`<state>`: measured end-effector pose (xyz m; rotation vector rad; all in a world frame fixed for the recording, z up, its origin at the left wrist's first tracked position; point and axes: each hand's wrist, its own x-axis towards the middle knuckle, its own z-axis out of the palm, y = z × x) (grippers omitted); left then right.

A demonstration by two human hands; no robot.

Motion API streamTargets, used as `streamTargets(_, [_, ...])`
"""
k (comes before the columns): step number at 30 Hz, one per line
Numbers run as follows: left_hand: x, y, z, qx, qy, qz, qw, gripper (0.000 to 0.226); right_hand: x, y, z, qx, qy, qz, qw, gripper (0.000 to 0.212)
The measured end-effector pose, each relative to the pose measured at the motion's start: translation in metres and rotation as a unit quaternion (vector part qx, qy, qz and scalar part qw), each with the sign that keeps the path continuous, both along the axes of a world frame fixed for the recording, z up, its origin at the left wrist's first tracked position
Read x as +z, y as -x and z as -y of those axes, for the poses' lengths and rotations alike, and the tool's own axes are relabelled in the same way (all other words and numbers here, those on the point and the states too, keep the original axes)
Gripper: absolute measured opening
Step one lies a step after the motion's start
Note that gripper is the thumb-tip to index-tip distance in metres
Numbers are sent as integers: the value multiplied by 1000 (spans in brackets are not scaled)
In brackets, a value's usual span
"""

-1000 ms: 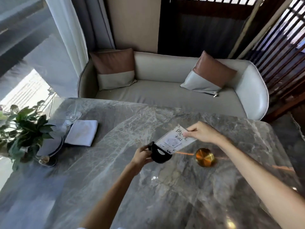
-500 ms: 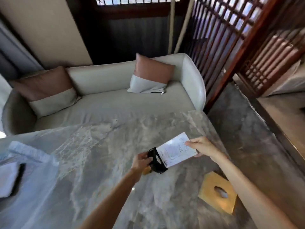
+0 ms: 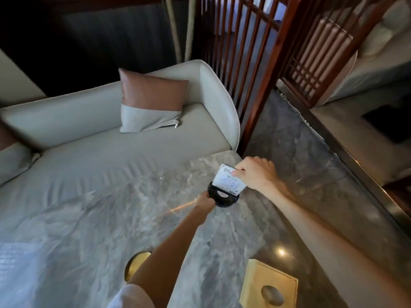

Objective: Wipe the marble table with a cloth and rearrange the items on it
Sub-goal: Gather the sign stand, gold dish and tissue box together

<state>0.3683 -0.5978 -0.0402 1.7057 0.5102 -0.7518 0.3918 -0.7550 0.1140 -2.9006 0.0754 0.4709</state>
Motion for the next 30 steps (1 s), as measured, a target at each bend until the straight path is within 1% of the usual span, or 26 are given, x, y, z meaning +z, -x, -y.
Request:
streamTargets(2, [-10, -8, 8, -10, -5, -11, 1000, 40, -13, -5, -2, 2, 11, 2, 1000, 43])
streamTargets(4, [-15, -8, 10, -16, -14, -21, 1000, 41, -26, -7, -4, 11, 17, 3, 1000, 32])
streamTargets(7, [-27, -4, 9, -26, -28, -15, 999, 43, -44, -4, -11, 23, 34, 27, 999, 32])
streamTargets(9, [-33, -3, 7, -15, -7, -13, 1000, 48, -50, 0, -15, 20, 45, 55, 997, 30])
streamTargets(12, [-30, -1, 4, -17, 17, -15, 1000, 54, -53, 3, -17, 2, 40, 70, 997, 24])
streamTargets(13, [-28, 0, 3, -21, 21, -20, 999, 58, -53, 3, -17, -1, 40, 68, 997, 22])
streamTargets(15, [-21, -1, -1, -15, 36, -49, 998, 78, -51, 4, -17, -5, 44, 62, 997, 21])
streamTargets(17, [-6, -3, -9, -29, 11, -59, 998, 92, -48, 5, -19, -10, 42, 50, 998, 24])
streamTargets(18, [0, -4, -15, -38, -9, -52, 998, 91, -45, 6, -19, -12, 38, 37, 999, 26])
streamTargets(20, [16, -7, -32, -62, -55, -22, 996, 77, -39, 8, -19, -12, 28, 13, 999, 33])
streamTargets(21, [25, -7, -44, -67, -64, -7, 996, 68, -35, 10, -20, -10, 23, 11, 1000, 38])
streamTargets(22, [35, -5, -58, -63, -51, 6, 997, 59, -31, 13, -22, -3, 19, 26, 999, 44])
streamTargets(23, [46, -2, -73, -51, -26, 13, 998, 52, -28, 17, -26, 3, 15, 63, 998, 48])
streamTargets(24, [55, 2, -90, -35, -8, 21, 999, 47, -27, 23, -32, 6, 0, 123, 992, 48])
streamTargets(26, [68, 15, -125, -2, 5, 39, 999, 42, -30, 42, -52, -3, -73, 237, 969, 39])
streamTargets(27, [71, 25, -143, 13, -3, 54, 998, 42, -36, 57, -66, -12, -113, 272, 956, 34])
streamTargets(28, [72, 38, -160, 25, -29, 74, 997, 41, -44, 74, -81, -20, -148, 281, 948, 30])
streamTargets(30, [66, 72, -194, 39, -121, 100, 987, 39, -69, 113, -114, -23, -204, 246, 947, 25])
